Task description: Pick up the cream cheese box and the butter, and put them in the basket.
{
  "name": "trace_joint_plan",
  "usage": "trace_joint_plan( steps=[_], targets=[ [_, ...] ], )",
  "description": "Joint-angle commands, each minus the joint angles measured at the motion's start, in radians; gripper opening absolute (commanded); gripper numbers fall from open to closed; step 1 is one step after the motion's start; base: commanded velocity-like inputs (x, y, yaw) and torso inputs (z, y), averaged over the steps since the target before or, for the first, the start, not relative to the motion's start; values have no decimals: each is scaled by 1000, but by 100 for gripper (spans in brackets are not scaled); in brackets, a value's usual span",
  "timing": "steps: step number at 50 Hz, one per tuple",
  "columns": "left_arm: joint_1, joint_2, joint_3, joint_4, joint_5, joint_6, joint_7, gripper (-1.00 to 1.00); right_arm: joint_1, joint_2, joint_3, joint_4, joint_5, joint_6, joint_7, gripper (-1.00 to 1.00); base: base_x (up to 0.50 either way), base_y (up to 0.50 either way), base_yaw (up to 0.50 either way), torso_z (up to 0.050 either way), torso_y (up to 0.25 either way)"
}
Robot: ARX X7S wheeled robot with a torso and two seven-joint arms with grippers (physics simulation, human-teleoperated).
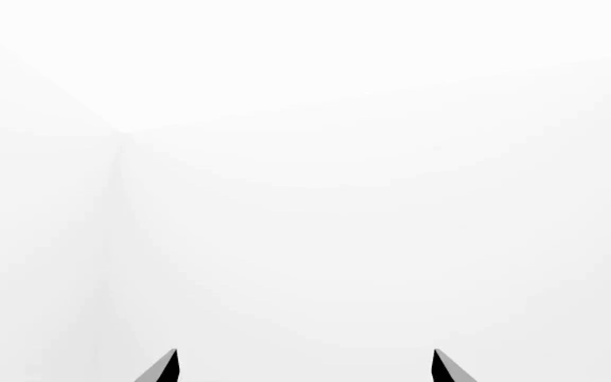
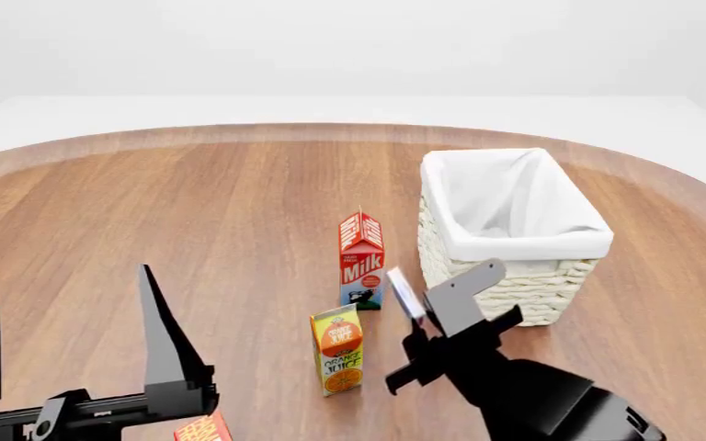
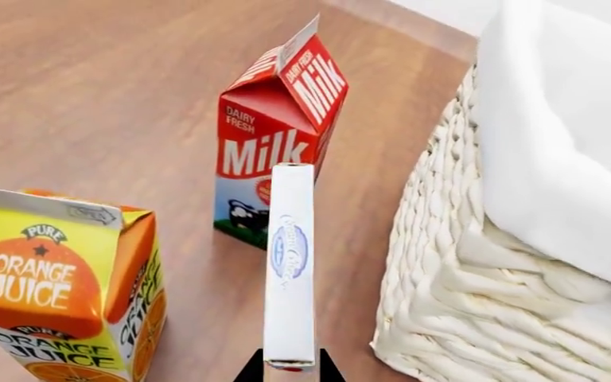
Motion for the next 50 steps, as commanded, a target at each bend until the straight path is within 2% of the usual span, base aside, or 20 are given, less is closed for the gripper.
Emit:
trace_joint_plan(
  steps=[1,50],
  targets=[
    [4,15,-20,4,21,23,13,100,13,2,41,-57,-20,25,2,-100,0,0,0,0,0],
    [6,8,-14,1,22,27,7,100,81,71,150,-309,122,185,118,-100,0,0,0,0,1]
  ],
)
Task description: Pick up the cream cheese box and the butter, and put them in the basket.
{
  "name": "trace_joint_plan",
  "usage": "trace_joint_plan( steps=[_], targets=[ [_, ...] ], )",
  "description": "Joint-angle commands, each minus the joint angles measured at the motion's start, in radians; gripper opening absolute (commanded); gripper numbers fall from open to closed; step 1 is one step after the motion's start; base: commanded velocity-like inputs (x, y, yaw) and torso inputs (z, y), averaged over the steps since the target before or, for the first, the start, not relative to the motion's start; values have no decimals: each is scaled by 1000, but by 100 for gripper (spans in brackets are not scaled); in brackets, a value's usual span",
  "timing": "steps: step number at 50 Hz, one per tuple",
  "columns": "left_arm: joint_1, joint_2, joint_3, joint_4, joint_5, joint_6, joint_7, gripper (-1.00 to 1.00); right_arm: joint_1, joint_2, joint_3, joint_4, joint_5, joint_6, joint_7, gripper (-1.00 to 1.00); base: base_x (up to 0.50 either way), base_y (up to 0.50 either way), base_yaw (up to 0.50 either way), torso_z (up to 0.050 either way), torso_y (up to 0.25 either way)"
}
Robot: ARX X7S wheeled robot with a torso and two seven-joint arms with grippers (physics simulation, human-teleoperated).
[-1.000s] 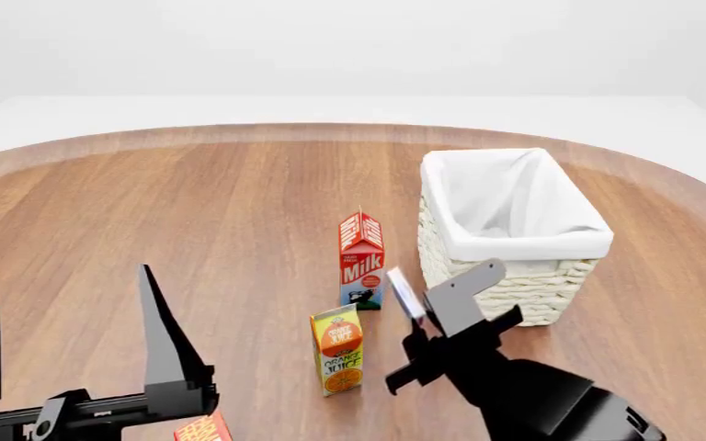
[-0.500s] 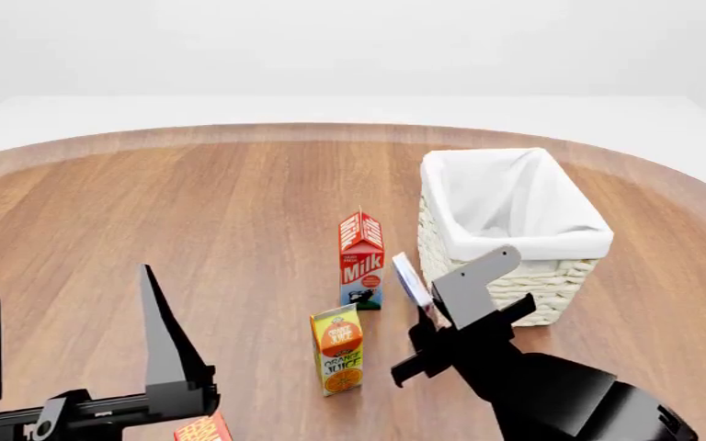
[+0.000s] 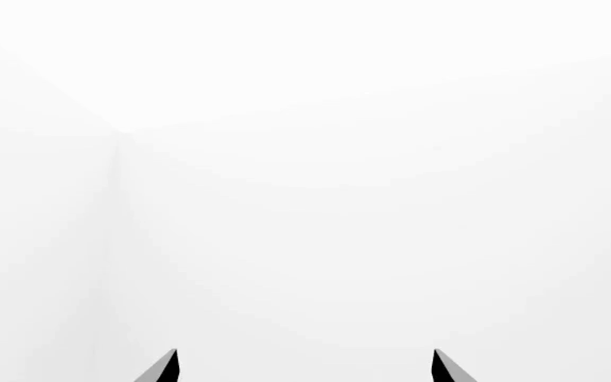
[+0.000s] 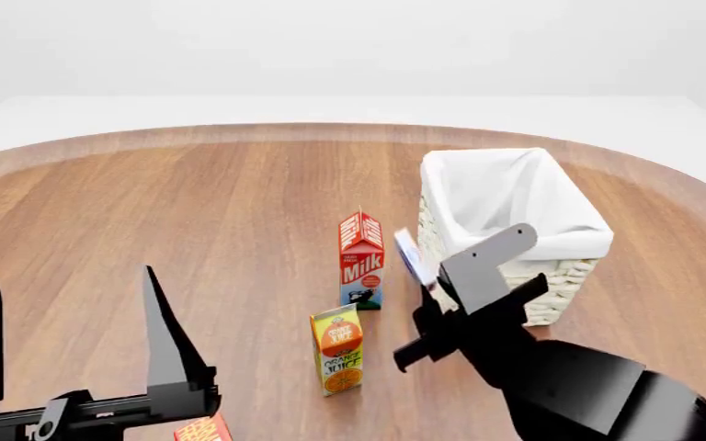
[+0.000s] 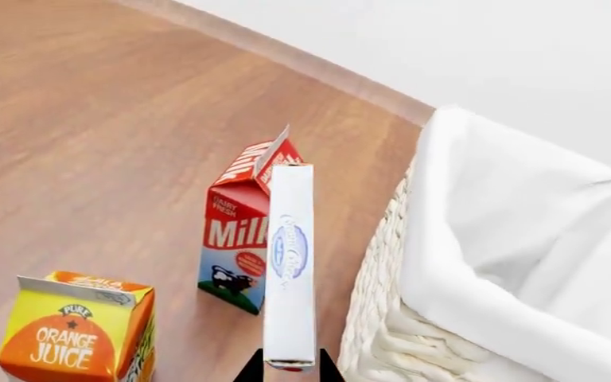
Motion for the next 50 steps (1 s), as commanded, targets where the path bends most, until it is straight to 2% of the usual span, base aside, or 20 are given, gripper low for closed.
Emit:
trace_joint_plan(
  steps=[1,28,50],
  targets=[
    [5,14,-22,1,20,25,13,100,30,-5,59,-62,-2,35,12,-100,0,0,0,0,0],
    [3,10,-17,3,14,19,12,100,143,3,161,-185,142,159,100,-100,0,0,0,0,1],
    [4,8,-14,9,17,14,10,100,258,3,208,-135,170,185,108,-100,0,0,0,0,0]
  ],
)
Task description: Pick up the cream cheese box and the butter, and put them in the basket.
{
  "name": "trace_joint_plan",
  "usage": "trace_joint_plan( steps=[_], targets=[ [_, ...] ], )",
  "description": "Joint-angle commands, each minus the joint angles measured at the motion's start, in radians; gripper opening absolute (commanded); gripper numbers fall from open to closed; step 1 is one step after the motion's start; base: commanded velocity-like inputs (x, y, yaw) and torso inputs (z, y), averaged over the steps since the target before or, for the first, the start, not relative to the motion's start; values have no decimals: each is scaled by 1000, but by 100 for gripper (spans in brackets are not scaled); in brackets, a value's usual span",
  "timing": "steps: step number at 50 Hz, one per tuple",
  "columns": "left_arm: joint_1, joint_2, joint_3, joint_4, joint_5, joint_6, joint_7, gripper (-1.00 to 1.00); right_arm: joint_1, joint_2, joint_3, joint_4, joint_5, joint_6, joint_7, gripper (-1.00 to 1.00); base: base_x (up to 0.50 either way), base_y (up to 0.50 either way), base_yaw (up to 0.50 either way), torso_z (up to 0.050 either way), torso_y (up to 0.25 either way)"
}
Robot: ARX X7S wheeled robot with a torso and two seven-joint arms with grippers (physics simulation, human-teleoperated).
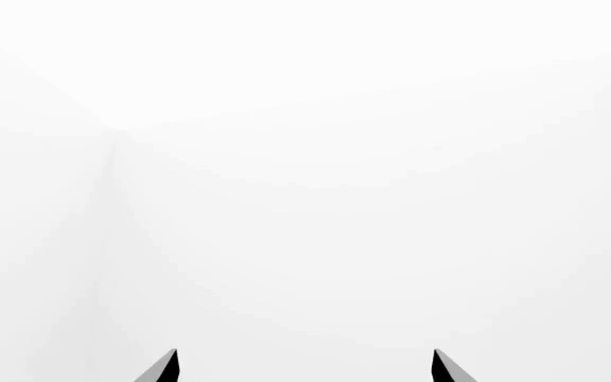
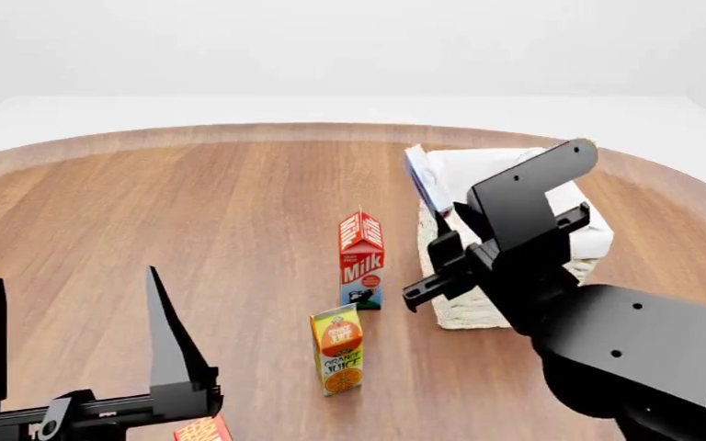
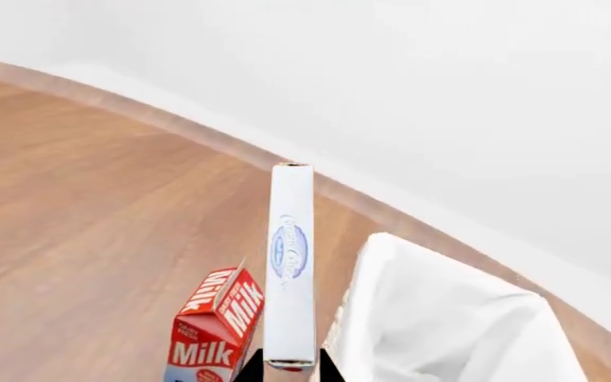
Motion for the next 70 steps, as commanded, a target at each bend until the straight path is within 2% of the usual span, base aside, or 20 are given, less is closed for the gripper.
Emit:
trace_joint_plan(
  steps=[1,27,52,58,70],
  targets=[
    [7,14,-23,8,20,21,13,100,72,-15,55,40,-36,6,-20,-100,0,0,0,0,0],
    [5,12,-18,5,21,22,10,100,219,-4,77,176,-71,2,-49,-100,0,0,0,1,1],
    [5,10,-10,6,25,20,9,100,255,6,95,194,-24,53,-33,-100,0,0,0,0,0],
    [4,9,-9,10,22,15,10,100,278,-21,138,265,28,86,-13,-100,0,0,0,0,2],
    [1,8,-7,11,20,9,10,100,293,-23,114,317,16,84,-41,-100,0,0,0,0,1]
  ],
)
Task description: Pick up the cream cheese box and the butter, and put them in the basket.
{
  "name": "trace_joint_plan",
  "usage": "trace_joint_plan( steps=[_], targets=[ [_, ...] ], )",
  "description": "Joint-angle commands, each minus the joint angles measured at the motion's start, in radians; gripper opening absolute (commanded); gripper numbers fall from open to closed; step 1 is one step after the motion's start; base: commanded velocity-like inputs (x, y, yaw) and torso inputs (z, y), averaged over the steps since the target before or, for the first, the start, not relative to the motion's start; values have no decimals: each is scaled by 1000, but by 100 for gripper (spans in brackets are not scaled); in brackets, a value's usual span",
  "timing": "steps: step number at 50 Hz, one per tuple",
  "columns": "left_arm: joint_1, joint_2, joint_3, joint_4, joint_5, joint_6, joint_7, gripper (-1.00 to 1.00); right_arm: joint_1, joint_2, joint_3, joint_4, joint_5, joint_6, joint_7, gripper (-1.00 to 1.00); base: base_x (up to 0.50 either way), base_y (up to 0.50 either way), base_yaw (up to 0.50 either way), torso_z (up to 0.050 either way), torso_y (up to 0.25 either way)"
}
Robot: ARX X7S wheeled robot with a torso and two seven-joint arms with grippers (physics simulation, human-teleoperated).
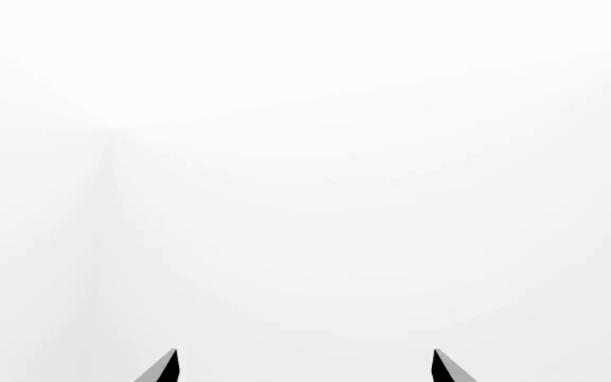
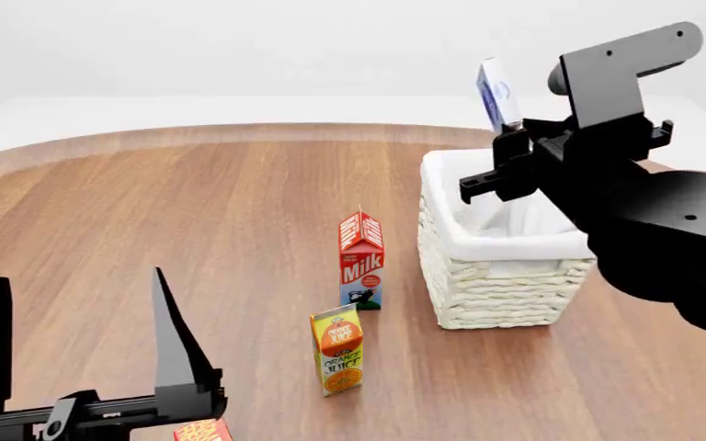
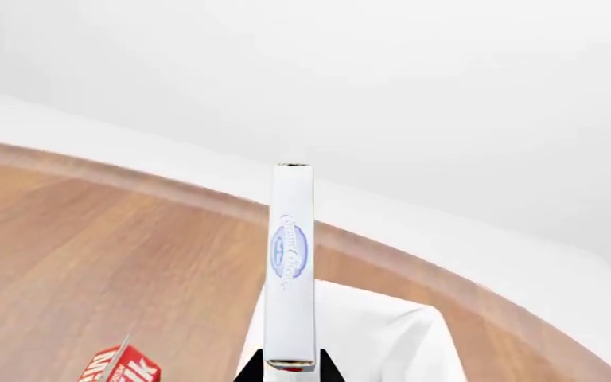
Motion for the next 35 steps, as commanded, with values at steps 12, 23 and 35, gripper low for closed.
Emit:
trace_joint_plan(
  steps=[12,23,35],
  targets=[
    [3,14,-20,0,20,25,11,100,31,-1,4,88,-74,-18,-45,-100,0,0,0,0,0],
    [2,13,-20,1,20,23,10,100,34,10,-16,109,-98,-30,-57,-100,0,0,0,1,1],
    [0,12,-17,-5,21,25,8,100,94,0,-59,185,-147,-55,-102,-100,0,0,0,0,1]
  ],
)
